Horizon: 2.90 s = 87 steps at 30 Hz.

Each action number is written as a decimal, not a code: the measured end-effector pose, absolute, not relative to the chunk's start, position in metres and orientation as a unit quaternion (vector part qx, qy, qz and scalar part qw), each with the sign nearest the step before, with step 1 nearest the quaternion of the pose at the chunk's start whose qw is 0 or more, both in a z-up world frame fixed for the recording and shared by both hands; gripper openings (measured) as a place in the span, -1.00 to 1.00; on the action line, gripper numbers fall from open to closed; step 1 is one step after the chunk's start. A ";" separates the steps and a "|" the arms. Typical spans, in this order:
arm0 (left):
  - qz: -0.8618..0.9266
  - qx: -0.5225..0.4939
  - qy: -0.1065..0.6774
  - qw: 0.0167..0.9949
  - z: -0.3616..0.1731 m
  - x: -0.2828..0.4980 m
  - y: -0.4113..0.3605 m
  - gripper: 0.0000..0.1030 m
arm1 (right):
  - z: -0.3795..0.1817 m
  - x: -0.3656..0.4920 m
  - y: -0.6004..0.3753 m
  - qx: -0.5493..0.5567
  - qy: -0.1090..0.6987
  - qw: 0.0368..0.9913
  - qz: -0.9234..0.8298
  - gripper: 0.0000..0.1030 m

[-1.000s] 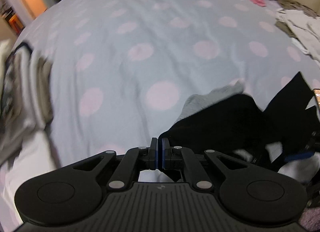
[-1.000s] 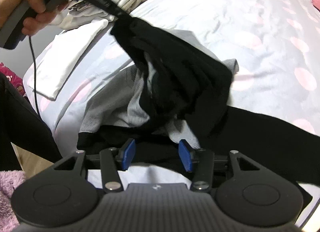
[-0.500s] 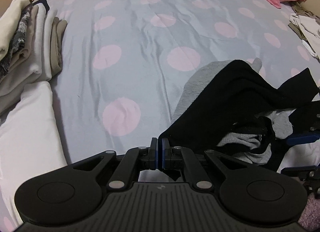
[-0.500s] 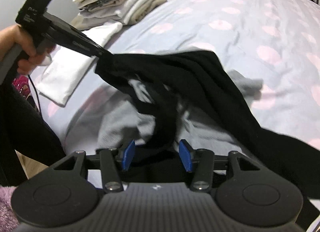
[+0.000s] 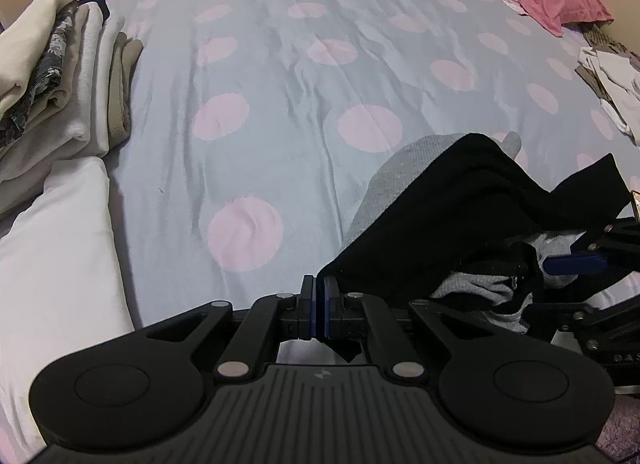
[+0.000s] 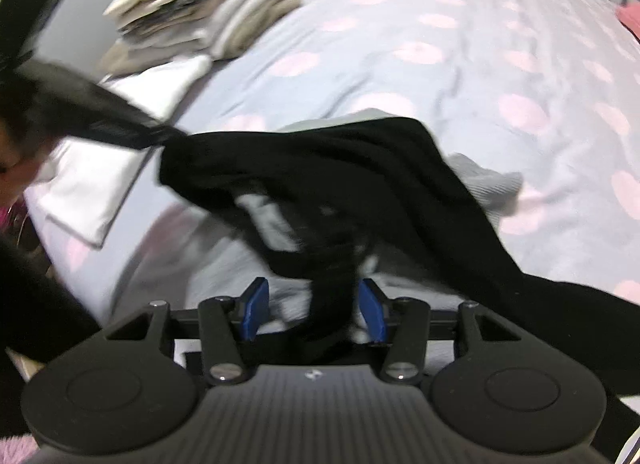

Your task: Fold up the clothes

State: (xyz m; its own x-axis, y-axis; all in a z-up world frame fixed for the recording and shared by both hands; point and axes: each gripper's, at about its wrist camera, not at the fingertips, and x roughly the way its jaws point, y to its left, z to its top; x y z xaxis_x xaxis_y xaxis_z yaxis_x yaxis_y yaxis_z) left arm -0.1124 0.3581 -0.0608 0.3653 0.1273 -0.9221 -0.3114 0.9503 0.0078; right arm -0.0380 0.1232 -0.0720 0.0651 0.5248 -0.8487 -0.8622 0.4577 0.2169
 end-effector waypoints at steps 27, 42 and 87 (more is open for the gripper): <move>0.083 -0.192 0.235 0.949 0.211 -0.159 0.334 -0.98 | 0.194 -0.045 0.045 -0.191 0.104 0.880 0.422 -0.85; 0.055 -0.154 0.217 0.962 0.236 -0.177 0.281 -0.98 | 0.262 -0.066 -0.015 -0.148 0.039 0.892 0.426 -0.85; -0.150 0.109 0.554 0.812 -0.114 -0.036 0.214 -0.58 | -0.058 0.040 -0.007 -0.220 0.431 0.788 0.381 -0.82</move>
